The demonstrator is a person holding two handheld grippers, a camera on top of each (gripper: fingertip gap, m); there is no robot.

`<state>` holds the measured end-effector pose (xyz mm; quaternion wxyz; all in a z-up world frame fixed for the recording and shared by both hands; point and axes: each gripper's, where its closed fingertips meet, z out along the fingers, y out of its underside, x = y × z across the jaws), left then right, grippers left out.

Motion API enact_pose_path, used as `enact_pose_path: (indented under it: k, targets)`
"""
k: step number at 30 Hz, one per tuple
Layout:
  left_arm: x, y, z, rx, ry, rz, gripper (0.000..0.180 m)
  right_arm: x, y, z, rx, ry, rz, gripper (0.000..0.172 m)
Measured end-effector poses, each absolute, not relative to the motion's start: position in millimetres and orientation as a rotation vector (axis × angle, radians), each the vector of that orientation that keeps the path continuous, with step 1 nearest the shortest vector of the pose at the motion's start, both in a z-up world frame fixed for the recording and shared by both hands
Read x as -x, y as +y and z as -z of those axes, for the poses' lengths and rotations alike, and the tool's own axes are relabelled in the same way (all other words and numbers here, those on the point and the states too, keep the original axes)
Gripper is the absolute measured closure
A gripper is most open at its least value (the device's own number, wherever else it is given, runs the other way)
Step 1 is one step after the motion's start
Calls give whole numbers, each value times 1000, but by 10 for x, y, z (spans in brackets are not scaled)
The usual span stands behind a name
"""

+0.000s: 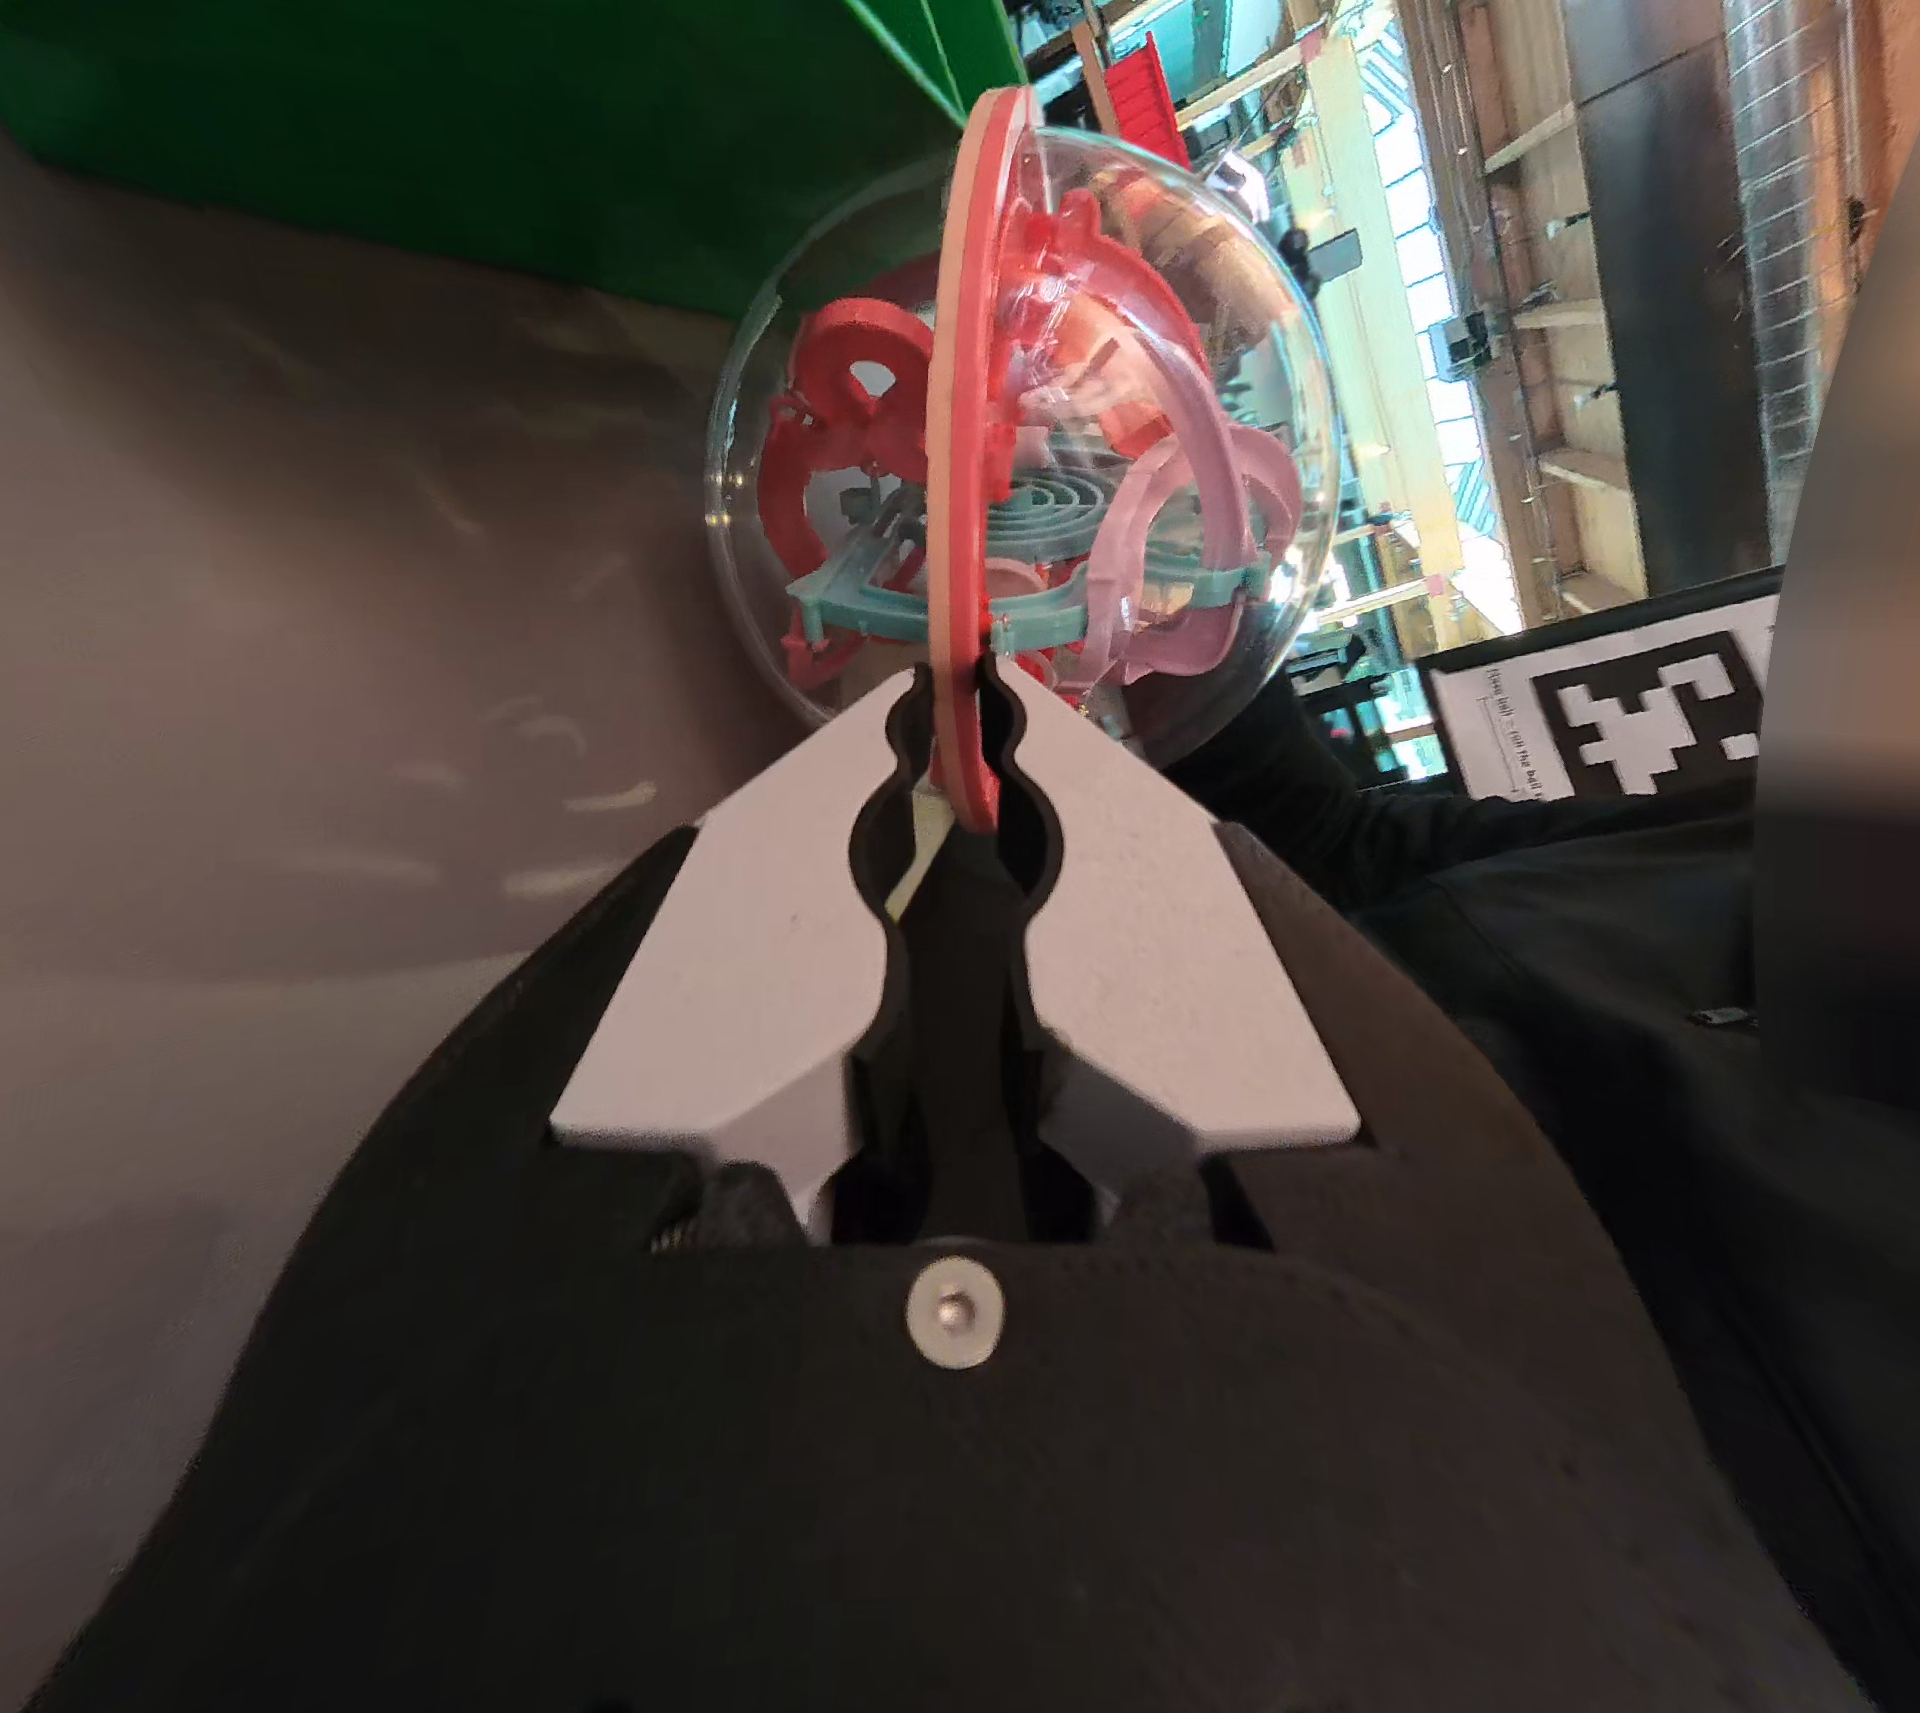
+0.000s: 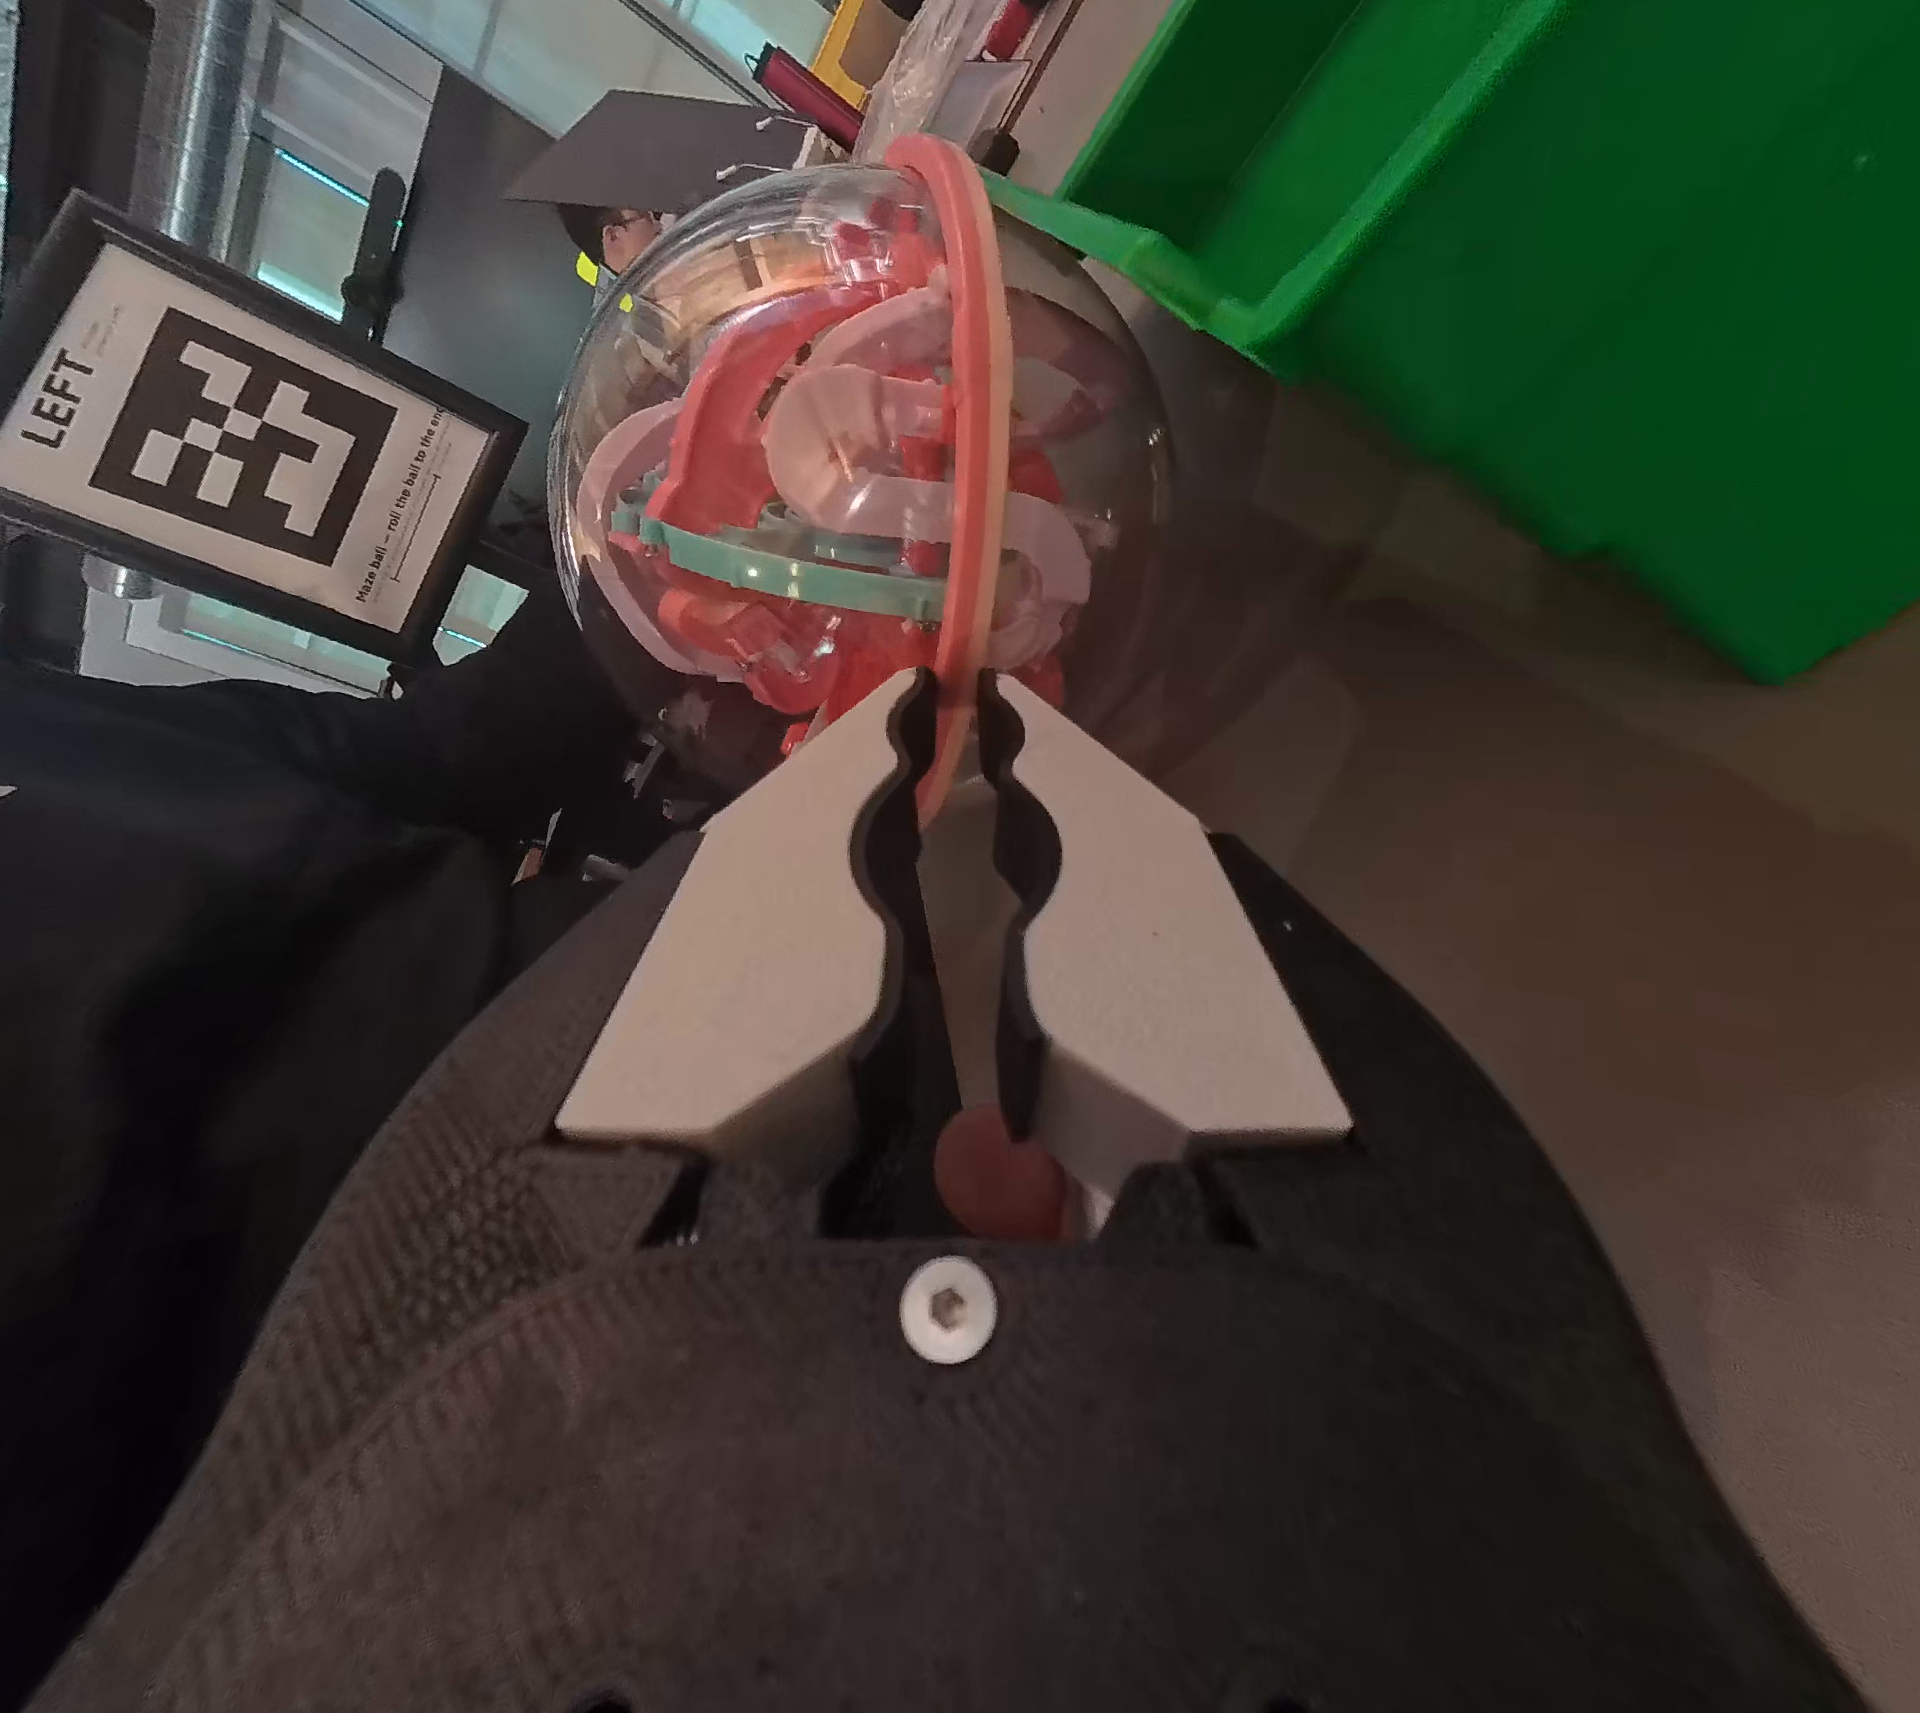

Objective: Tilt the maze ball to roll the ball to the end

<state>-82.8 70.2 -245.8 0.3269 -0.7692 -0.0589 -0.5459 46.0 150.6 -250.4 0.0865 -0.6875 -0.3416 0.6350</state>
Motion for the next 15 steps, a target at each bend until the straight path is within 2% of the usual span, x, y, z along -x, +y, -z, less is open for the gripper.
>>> enact_pose_path:
  k: [6,15]
  targets:
    - [938,761,2408,2084,29,1178,158,-439,1477,2478,2024,-1025,-1908,166]
    - [896,780,2586,2118,56,1202,178,-447,1520,2279,1950,-1070,-1813,166]
